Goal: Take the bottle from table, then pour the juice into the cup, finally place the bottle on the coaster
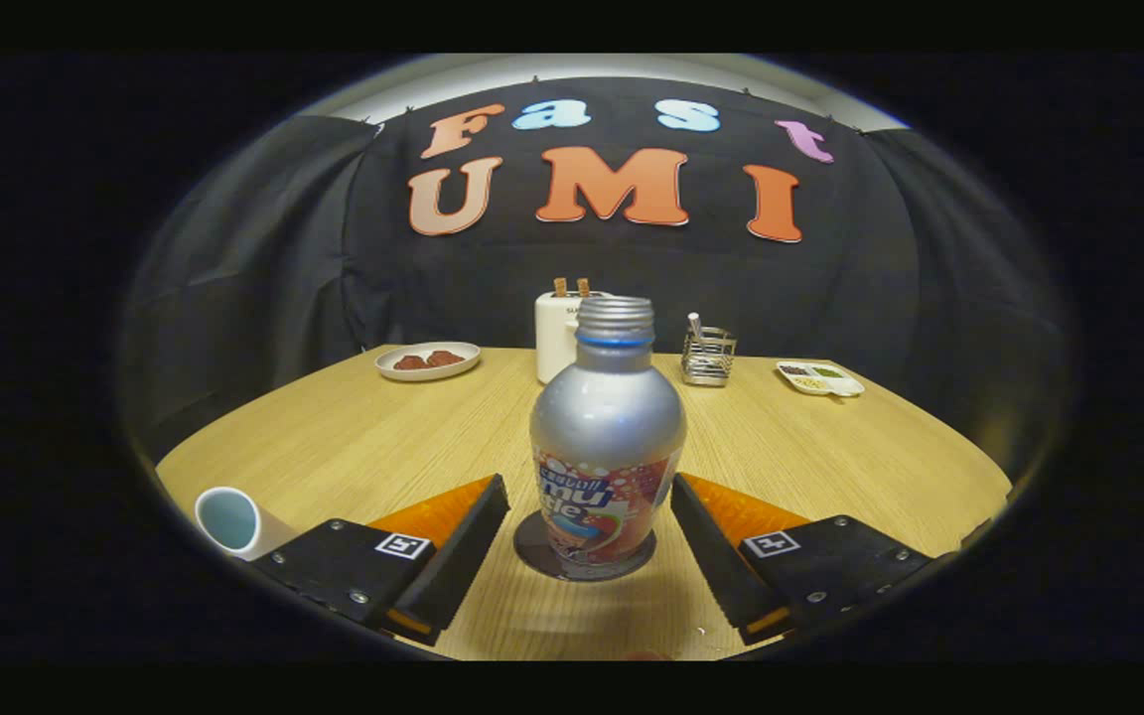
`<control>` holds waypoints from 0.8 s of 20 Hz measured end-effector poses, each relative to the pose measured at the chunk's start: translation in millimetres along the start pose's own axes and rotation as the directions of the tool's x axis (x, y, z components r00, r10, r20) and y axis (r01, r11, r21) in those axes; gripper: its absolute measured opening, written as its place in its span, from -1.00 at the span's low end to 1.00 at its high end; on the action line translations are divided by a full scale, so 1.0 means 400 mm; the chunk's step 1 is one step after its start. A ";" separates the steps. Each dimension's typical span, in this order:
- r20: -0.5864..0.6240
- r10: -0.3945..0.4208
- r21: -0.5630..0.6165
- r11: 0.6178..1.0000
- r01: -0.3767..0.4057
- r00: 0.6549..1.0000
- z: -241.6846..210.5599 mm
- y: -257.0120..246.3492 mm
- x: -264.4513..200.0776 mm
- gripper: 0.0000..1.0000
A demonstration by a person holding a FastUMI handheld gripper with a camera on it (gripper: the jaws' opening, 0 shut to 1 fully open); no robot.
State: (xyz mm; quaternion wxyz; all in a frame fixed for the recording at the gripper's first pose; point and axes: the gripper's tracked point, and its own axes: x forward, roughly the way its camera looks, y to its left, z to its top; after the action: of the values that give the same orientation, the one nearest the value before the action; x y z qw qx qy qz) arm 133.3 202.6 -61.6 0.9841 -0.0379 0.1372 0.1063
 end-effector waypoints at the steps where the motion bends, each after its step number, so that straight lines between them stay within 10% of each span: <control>1: 0.003 -0.017 0.016 1.000 0.017 1.000 0.010 -0.009 -0.024 0.97; 16: 0.131 -0.209 0.040 0.978 0.205 0.969 0.021 -0.100 -0.324 0.96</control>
State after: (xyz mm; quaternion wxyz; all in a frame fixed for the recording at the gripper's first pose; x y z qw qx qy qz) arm 22.6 138.9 -15.8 0.9972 -0.0317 0.0671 0.0036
